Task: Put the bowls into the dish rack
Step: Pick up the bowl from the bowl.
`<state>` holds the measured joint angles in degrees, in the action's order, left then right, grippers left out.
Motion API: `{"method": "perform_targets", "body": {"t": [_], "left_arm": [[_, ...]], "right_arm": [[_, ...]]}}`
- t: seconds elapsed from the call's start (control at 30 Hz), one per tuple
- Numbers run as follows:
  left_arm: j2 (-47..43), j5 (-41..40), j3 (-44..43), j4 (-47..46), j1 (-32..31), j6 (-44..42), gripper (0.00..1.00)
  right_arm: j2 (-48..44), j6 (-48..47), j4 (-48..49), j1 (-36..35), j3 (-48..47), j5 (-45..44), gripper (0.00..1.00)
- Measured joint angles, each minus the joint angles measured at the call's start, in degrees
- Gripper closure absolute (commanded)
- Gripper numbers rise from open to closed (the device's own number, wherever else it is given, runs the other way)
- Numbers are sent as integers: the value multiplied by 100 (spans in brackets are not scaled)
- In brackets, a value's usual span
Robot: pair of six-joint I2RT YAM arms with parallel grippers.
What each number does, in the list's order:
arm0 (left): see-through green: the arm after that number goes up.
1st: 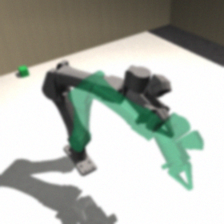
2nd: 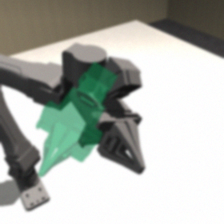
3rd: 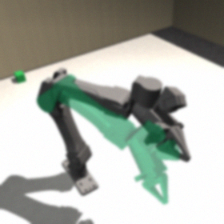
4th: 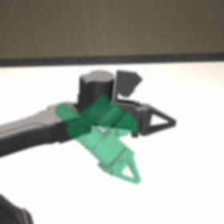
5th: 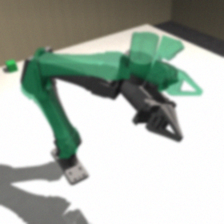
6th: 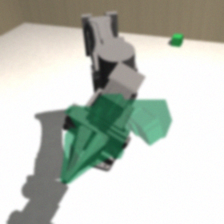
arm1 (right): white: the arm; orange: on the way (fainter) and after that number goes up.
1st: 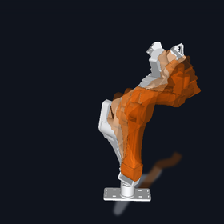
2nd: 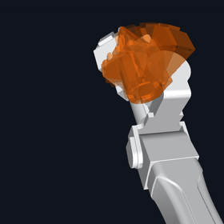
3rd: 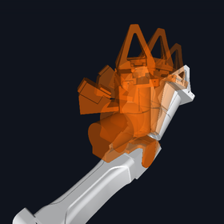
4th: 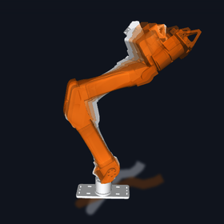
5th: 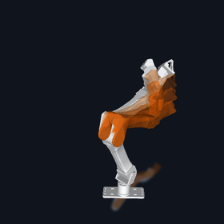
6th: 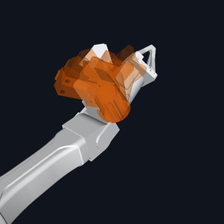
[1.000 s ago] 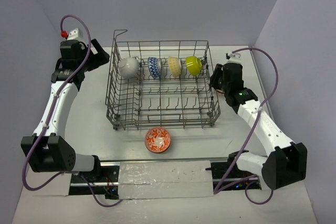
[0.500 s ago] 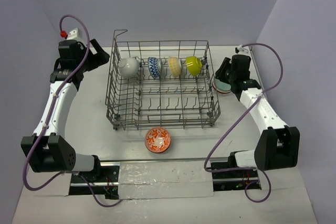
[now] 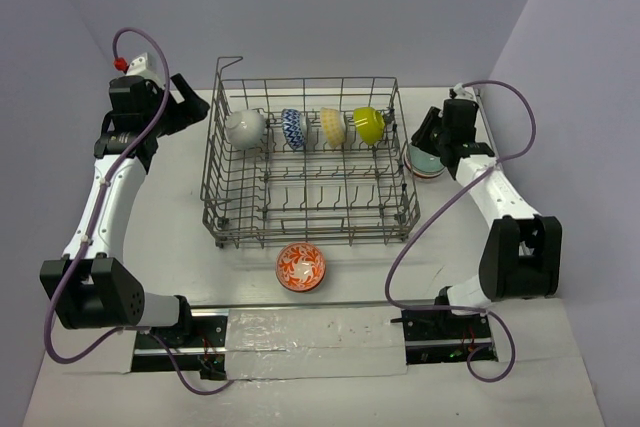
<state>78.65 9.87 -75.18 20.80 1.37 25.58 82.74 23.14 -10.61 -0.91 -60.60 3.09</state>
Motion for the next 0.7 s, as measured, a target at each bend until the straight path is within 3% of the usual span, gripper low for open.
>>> {"method": "perform_targets", "body": {"t": [0.7], "left_arm": [[2,227,0,-9,7,0,11]], "right_arm": [[809,-2,63,20,-350,92,62]]}}
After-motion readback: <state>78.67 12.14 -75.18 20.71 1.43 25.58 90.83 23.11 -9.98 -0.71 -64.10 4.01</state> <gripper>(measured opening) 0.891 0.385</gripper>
